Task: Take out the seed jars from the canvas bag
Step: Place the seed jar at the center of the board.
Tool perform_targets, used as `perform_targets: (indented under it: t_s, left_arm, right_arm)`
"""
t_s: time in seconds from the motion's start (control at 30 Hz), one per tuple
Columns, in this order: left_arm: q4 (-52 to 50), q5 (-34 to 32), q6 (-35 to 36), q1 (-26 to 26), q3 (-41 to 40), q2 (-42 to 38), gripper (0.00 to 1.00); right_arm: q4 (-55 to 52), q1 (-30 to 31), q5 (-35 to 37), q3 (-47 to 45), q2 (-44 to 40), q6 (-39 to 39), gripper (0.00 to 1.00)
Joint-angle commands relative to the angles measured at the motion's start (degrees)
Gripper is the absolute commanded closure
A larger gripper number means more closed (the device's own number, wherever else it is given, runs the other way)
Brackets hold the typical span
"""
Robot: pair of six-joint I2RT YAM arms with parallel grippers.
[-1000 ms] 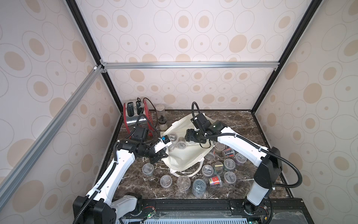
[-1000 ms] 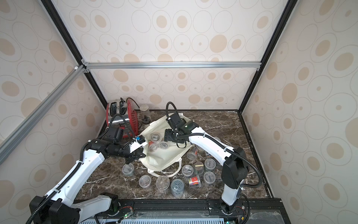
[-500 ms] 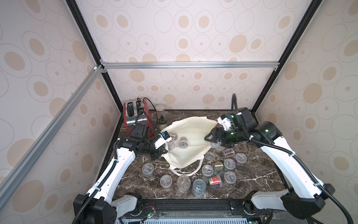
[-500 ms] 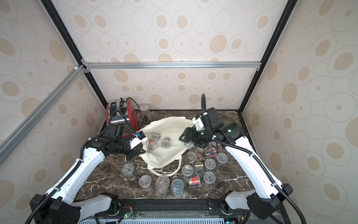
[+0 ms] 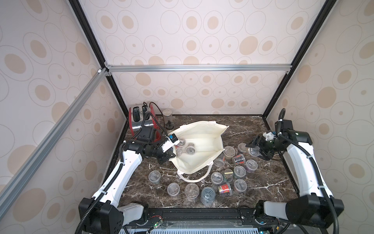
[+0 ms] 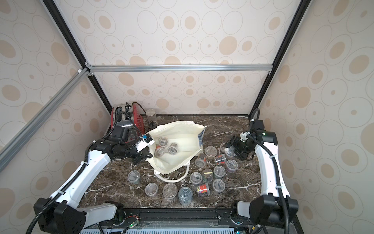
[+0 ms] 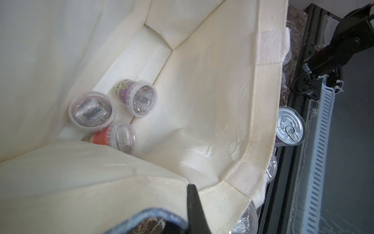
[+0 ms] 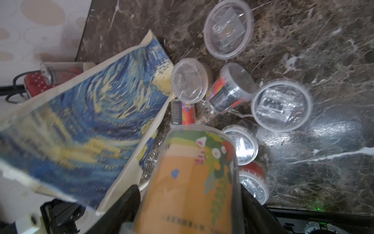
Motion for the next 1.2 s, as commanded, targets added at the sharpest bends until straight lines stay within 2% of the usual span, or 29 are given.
perform_targets:
  t_s: [0.0, 0.07, 0.13, 0.3, 0.43, 0.6, 0.8, 0.87, 1.03, 1.17]
  left_arm:
    - [-1.4, 1.8, 1.4, 0.1, 3.0, -0.2, 1.0]
    - [-1.6, 2.0, 1.4, 0.1, 3.0, -0.1, 1.0]
    - [-1.7, 2.2, 1.7, 0.1, 3.1, -0.1, 1.0]
    - [-2.3, 2.5, 3.1, 0.1, 3.2, -0.3, 1.0]
    - [-1.8, 2.9, 3.1, 0.1, 2.4, -0.1, 1.0]
    - [-2.3, 4.1, 3.6, 0.1, 2.0, -0.2, 1.0]
    - [-2.7, 4.4, 4.2, 0.1, 1.6, -0.3, 1.0]
    - [-3.0, 4.2, 4.5, 0.1, 1.6, -0.4, 1.0]
    - [-4.4, 4.2, 6.0, 0.1, 1.0, -1.0, 1.0]
    - [-4.6, 3.8, 6.4, 0.2, 0.3, -2.0, 1.0]
  right_arm:
    - [3.4, -2.7, 0.8, -0.3, 4.9, -2.6, 0.27]
    - [2.9, -3.7, 2.9, 0.0, 7.8, -3.5, 0.28]
    - [2.7, -3.9, 10.0, 0.4, 9.7, -4.4, 0.27]
    - [2.2, -6.6, 14.2, 2.0, 15.6, -6.0, 0.27]
    - [-0.8, -6.5, 11.6, 6.0, 23.6, -8.5, 0.29]
    - [-3.1, -6.1, 18.5, 10.6, 29.3, -10.3, 0.27]
    - [-2.6, -6.1, 16.2, 11.9, 35.1, -11.0, 0.24]
    - [-2.3, -6.0, 14.4, 12.1, 36.0, -11.1, 0.22]
    - [-3.6, -5.7, 16.5, 14.8, 37.8, -11.7, 0.2]
    - [-4.5, -4.6, 18.1, 16.6, 35.7, -11.9, 0.19]
